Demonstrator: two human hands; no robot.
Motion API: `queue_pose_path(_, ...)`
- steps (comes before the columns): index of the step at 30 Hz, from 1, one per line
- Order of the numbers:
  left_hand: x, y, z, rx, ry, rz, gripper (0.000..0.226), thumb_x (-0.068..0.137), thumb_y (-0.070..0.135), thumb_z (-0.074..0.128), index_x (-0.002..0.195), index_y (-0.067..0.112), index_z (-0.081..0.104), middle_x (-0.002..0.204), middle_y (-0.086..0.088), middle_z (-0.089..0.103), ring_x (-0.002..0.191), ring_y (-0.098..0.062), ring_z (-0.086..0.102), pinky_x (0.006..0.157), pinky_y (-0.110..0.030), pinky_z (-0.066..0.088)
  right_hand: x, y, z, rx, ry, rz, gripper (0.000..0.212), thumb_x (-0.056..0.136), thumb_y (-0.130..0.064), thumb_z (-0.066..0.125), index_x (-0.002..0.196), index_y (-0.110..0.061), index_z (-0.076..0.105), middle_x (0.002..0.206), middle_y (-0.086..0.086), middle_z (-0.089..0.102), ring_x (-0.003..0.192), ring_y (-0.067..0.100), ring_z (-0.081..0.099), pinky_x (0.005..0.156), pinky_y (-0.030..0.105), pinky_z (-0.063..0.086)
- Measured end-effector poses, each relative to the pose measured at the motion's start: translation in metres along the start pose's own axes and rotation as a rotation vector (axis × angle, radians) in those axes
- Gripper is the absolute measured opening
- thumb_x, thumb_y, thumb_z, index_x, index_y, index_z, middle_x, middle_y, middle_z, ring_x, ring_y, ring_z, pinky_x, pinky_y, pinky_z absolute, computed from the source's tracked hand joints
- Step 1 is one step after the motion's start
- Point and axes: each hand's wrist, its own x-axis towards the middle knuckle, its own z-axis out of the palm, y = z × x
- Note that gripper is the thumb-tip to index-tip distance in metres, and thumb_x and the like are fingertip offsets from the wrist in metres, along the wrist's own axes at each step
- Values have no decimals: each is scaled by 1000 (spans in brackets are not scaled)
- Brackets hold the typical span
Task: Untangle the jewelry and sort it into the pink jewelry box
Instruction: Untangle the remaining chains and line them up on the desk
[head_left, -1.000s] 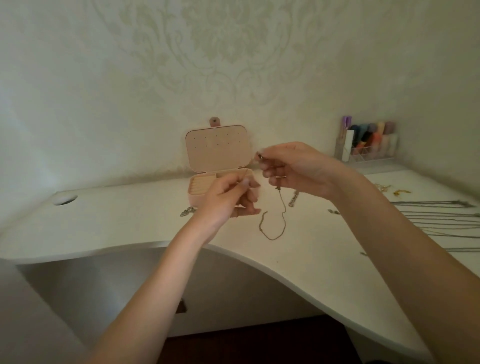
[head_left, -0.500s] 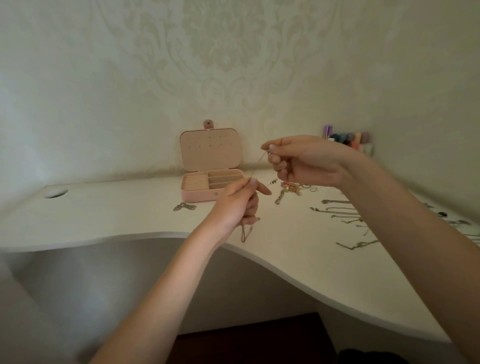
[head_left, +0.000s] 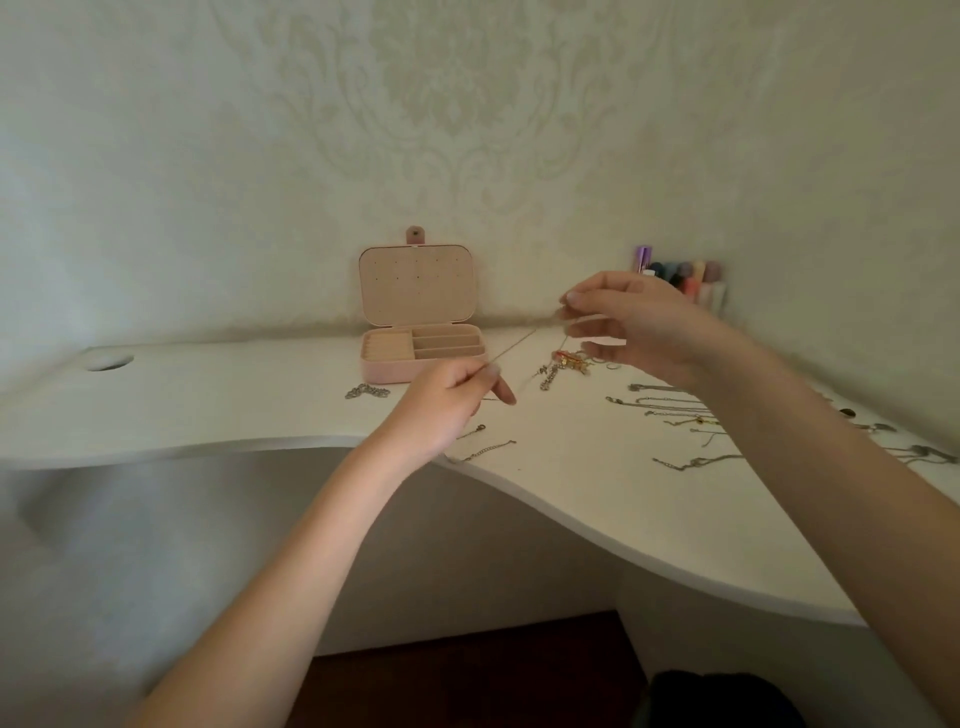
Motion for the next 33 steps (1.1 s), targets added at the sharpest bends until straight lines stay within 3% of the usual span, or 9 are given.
queue_pose_path(7,-5,-8,-4,83,-73,-14,36,101,21,40,76,16,64,45,13,24,40,-4,20,40,-14,17,-14,8,-38,218,201,-163,9,91,-8,58,86,-12,65,70,-4,58,56,4,48,52,15,40)
queue_pose_path(12,2,0,4,89,-107,16,35,101,19,40,75,12,64,48,12,29,39,-3,24,38,-12,19,-40,19,-78,194,268,-247,4,86,-7,61,88,-9,64,69,-5,66,59,4,54,55,14,43)
queue_pose_path(16,2,9,21,131,-236,73,34,100,24,41,82,15,69,54,12,32,46,-5,26,42,-15,21,-70,31,-111,98,330,-283,47,52,-36,77,88,-8,64,66,-4,68,60,4,62,59,11,49)
queue_pose_path(19,-1,16,35,121,-352,140,31,99,26,42,90,22,71,52,14,34,49,-6,27,47,-15,23,-100,41,-143,-69,322,-234,70,40,-54,86,88,-7,65,68,-1,71,62,7,67,62,14,54)
queue_pose_path(21,-2,19,48,157,-382,183,27,98,26,44,94,27,71,52,15,42,51,-4,35,51,-15,27,-121,48,-164,-208,366,-194,71,38,-61,86,86,-11,68,71,2,73,63,8,68,64,14,55)
queue_pose_path(23,-1,19,62,270,-381,213,25,98,26,45,98,34,68,63,23,55,61,0,48,62,-16,35,-137,54,-183,-353,392,-152,39,63,-43,83,83,-13,69,71,-2,73,62,6,67,62,12,53)
queue_pose_path(25,-1,21,77,392,-393,252,27,99,23,43,109,33,66,77,23,58,76,2,55,74,-16,39,-152,59,-201,-546,418,-133,6,82,-8,71,81,-13,68,70,-7,72,62,2,65,63,8,50)
queue_pose_path(30,-3,26,111,417,-369,333,34,100,17,42,127,33,55,102,15,65,103,-4,57,92,-21,42,-186,79,-231,-1077,492,-80,17,78,-4,73,77,-21,69,71,-7,67,72,1,59,66,4,40)
queue_pose_path(33,-6,26,125,438,-358,379,13,97,26,49,105,37,50,99,13,68,94,-6,62,85,-31,49,-194,93,-243,-1346,445,-89,18,75,-1,75,80,-18,70,72,1,61,55,11,49,63,21,43)
